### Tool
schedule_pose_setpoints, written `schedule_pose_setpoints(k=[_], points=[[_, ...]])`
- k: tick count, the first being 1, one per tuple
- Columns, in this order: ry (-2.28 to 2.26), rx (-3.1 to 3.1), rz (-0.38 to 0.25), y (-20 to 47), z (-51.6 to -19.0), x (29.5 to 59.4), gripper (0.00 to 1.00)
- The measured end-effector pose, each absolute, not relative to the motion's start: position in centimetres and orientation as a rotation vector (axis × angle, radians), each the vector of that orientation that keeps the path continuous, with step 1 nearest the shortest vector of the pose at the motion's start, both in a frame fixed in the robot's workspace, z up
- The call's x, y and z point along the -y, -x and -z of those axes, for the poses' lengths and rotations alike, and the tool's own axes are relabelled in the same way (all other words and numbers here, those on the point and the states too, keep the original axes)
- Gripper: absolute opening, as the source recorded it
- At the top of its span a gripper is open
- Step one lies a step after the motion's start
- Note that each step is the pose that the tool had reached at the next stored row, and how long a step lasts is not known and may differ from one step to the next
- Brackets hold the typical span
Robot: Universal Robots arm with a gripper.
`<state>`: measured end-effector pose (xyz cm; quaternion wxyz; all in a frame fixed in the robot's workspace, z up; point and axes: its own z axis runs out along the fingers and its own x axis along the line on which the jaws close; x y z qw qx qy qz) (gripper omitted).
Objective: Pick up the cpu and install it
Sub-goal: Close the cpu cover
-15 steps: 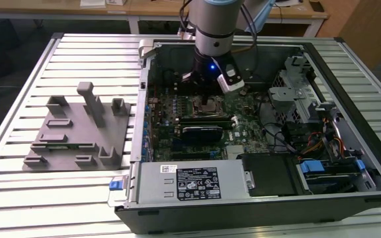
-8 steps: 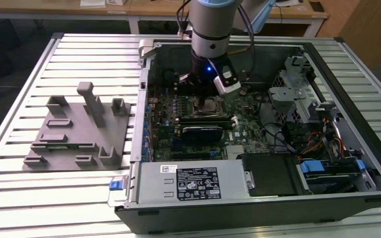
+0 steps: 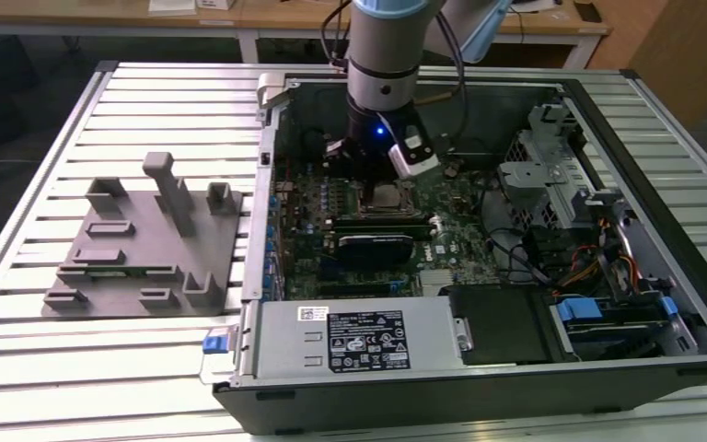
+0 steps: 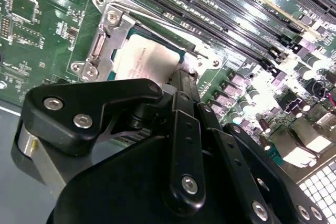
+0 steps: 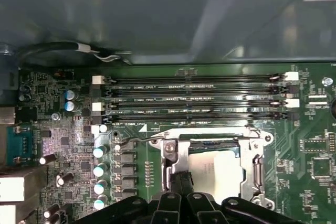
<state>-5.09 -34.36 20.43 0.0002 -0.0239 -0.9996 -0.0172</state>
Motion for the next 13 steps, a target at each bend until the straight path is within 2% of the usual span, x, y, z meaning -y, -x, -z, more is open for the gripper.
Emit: schedule_pose_setpoints(k=[13], points=[[0.074, 3.140, 0.056, 5.38, -20.00, 34.30, 0.11]])
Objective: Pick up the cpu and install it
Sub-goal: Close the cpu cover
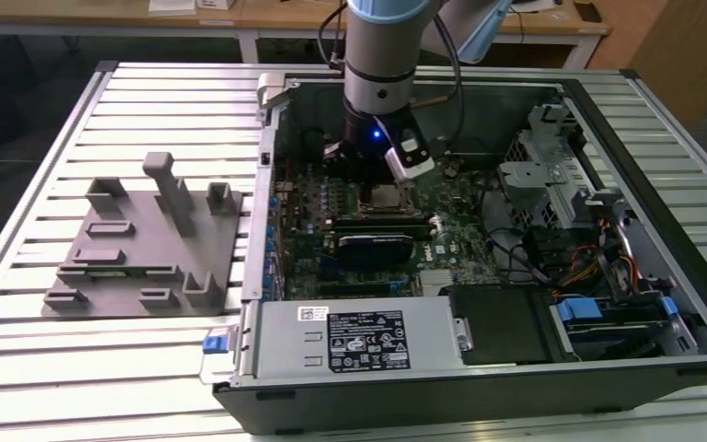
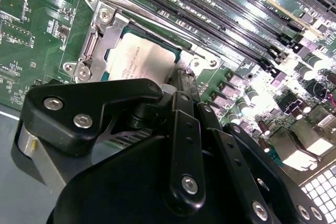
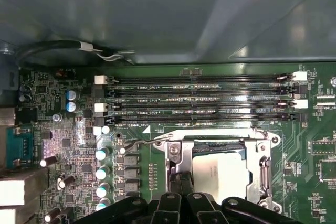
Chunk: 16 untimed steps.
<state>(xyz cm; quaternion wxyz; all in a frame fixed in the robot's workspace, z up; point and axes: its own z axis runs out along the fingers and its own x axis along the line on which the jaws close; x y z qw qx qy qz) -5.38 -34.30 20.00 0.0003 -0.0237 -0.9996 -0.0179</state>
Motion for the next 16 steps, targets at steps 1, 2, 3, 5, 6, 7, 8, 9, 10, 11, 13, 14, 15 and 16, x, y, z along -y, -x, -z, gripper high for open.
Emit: schedule_pose_setpoints(k=[1, 2, 3, 5, 6, 7, 8, 9, 10, 11, 13, 14, 15, 16], points=[[0.075, 3.140, 0.056, 5.37, -20.00, 34.28, 0.11], [0.075, 3.140, 0.056, 5.36, -20.00, 34.26, 0.11], [0.075, 3.140, 0.056, 5.34, -20.00, 34.24, 0.11], [0.075, 3.140, 0.056, 5.29, -20.00, 34.19, 0.11], [0.075, 3.140, 0.056, 5.26, -19.99, 34.17, 0.11], [0.075, 3.140, 0.056, 5.23, -19.99, 34.14, 0.11], [0.075, 3.140, 0.056, 5.20, -20.00, 34.12, 0.11], [0.075, 3.140, 0.056, 5.17, -20.00, 34.11, 0.11], [0.075, 3.140, 0.056, 5.14, -19.99, 34.11, 0.11], [0.075, 3.140, 0.057, 5.11, -19.99, 34.10, 0.11], [0.075, 3.140, 0.056, 5.05, -20.00, 34.10, 0.11], [0.075, 3.140, 0.057, 5.02, -19.99, 34.09, 0.11], [0.075, 3.140, 0.056, 5.00, -20.00, 34.09, 0.11], [0.075, 3.140, 0.056, 4.97, -19.99, 34.09, 0.11]])
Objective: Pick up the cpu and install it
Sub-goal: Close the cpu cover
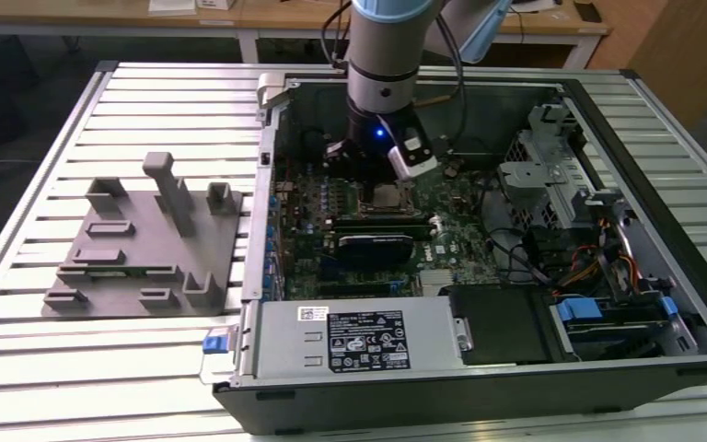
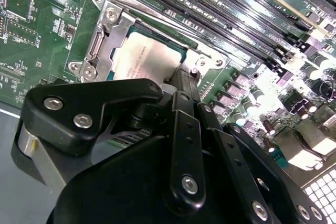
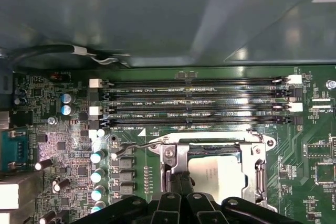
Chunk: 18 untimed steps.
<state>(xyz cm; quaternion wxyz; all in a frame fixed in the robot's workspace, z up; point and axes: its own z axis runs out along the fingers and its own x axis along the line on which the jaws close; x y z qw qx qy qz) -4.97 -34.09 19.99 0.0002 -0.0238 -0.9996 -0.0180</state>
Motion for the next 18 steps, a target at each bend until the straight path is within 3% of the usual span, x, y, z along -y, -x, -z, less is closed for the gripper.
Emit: schedule_pose_setpoints(k=[18], points=[[0.075, 3.140, 0.057, 4.86, -20.61, 34.08, 0.11]])
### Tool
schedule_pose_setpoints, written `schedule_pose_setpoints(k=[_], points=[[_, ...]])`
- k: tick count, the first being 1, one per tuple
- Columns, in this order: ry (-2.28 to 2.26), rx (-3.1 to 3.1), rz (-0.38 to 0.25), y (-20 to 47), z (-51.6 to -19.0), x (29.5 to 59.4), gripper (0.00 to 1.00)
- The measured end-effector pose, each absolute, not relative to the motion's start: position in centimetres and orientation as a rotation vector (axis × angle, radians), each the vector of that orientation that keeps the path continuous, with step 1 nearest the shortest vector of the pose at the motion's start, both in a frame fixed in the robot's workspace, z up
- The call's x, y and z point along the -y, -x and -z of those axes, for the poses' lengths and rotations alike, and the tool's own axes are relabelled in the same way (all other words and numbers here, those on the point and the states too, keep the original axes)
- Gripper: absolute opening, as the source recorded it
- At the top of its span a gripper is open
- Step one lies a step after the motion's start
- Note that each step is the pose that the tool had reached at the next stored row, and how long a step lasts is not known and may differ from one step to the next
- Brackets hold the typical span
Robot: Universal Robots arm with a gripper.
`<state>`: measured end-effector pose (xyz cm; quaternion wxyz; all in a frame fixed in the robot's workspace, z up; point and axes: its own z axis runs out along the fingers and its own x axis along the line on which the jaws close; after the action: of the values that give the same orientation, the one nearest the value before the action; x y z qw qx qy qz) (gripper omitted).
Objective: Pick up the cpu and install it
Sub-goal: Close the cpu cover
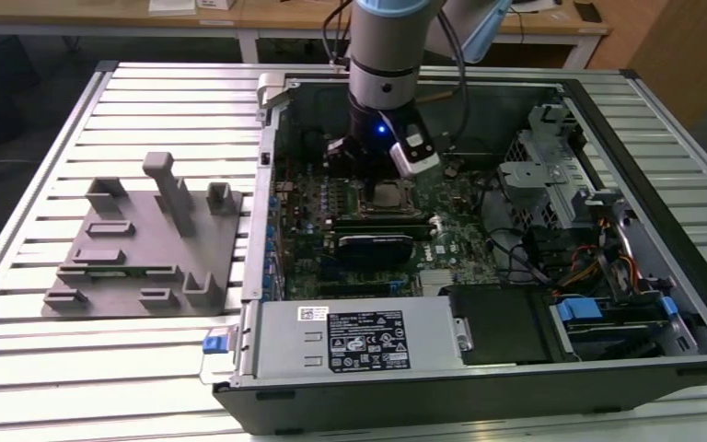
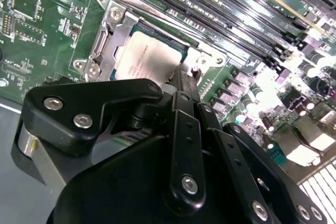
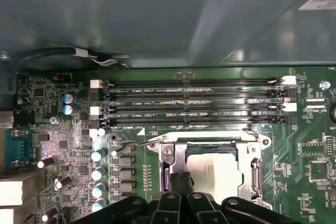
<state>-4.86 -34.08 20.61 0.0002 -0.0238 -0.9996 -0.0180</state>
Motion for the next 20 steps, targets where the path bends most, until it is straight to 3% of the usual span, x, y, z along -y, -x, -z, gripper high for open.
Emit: schedule_pose_setpoints(k=[20], points=[[0.075, 3.142, 0.057, 4.3, -22.2, 34.0, 0.11]])
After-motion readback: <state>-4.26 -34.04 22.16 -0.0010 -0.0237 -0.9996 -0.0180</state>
